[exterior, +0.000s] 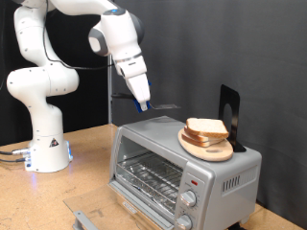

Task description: Make a piece of toast with the oven

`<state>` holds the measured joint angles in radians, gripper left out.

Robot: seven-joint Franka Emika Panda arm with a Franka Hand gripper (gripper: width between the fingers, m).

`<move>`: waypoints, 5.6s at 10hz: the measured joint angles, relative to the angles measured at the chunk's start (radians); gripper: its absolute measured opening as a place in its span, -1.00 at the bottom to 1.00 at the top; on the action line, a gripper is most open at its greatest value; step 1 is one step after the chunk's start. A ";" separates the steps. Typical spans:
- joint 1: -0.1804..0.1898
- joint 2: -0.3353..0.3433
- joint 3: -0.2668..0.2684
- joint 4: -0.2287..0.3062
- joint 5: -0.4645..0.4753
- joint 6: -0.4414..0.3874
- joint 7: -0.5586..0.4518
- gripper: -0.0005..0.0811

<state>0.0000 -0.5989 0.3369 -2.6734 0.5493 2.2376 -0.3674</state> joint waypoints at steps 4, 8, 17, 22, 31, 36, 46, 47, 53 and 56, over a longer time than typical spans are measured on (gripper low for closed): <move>-0.004 -0.015 -0.021 0.009 0.083 -0.021 0.020 -0.11; -0.028 -0.032 -0.091 0.032 0.245 0.099 0.062 -0.11; -0.145 0.028 -0.101 0.049 0.232 0.266 0.195 -0.11; -0.232 0.108 -0.073 0.077 0.095 0.271 0.285 -0.11; -0.226 0.123 -0.119 0.074 0.118 0.222 0.150 -0.11; -0.239 0.109 -0.104 0.068 0.053 0.172 0.173 -0.11; -0.264 0.151 0.024 0.115 -0.108 0.118 0.410 -0.11; -0.264 0.157 0.034 0.118 -0.108 0.127 0.416 -0.11; -0.267 0.200 0.103 0.134 -0.137 0.185 0.509 -0.11; -0.268 0.228 0.122 0.147 -0.158 0.199 0.546 -0.11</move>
<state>-0.2680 -0.3712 0.4588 -2.5260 0.3913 2.4363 0.1790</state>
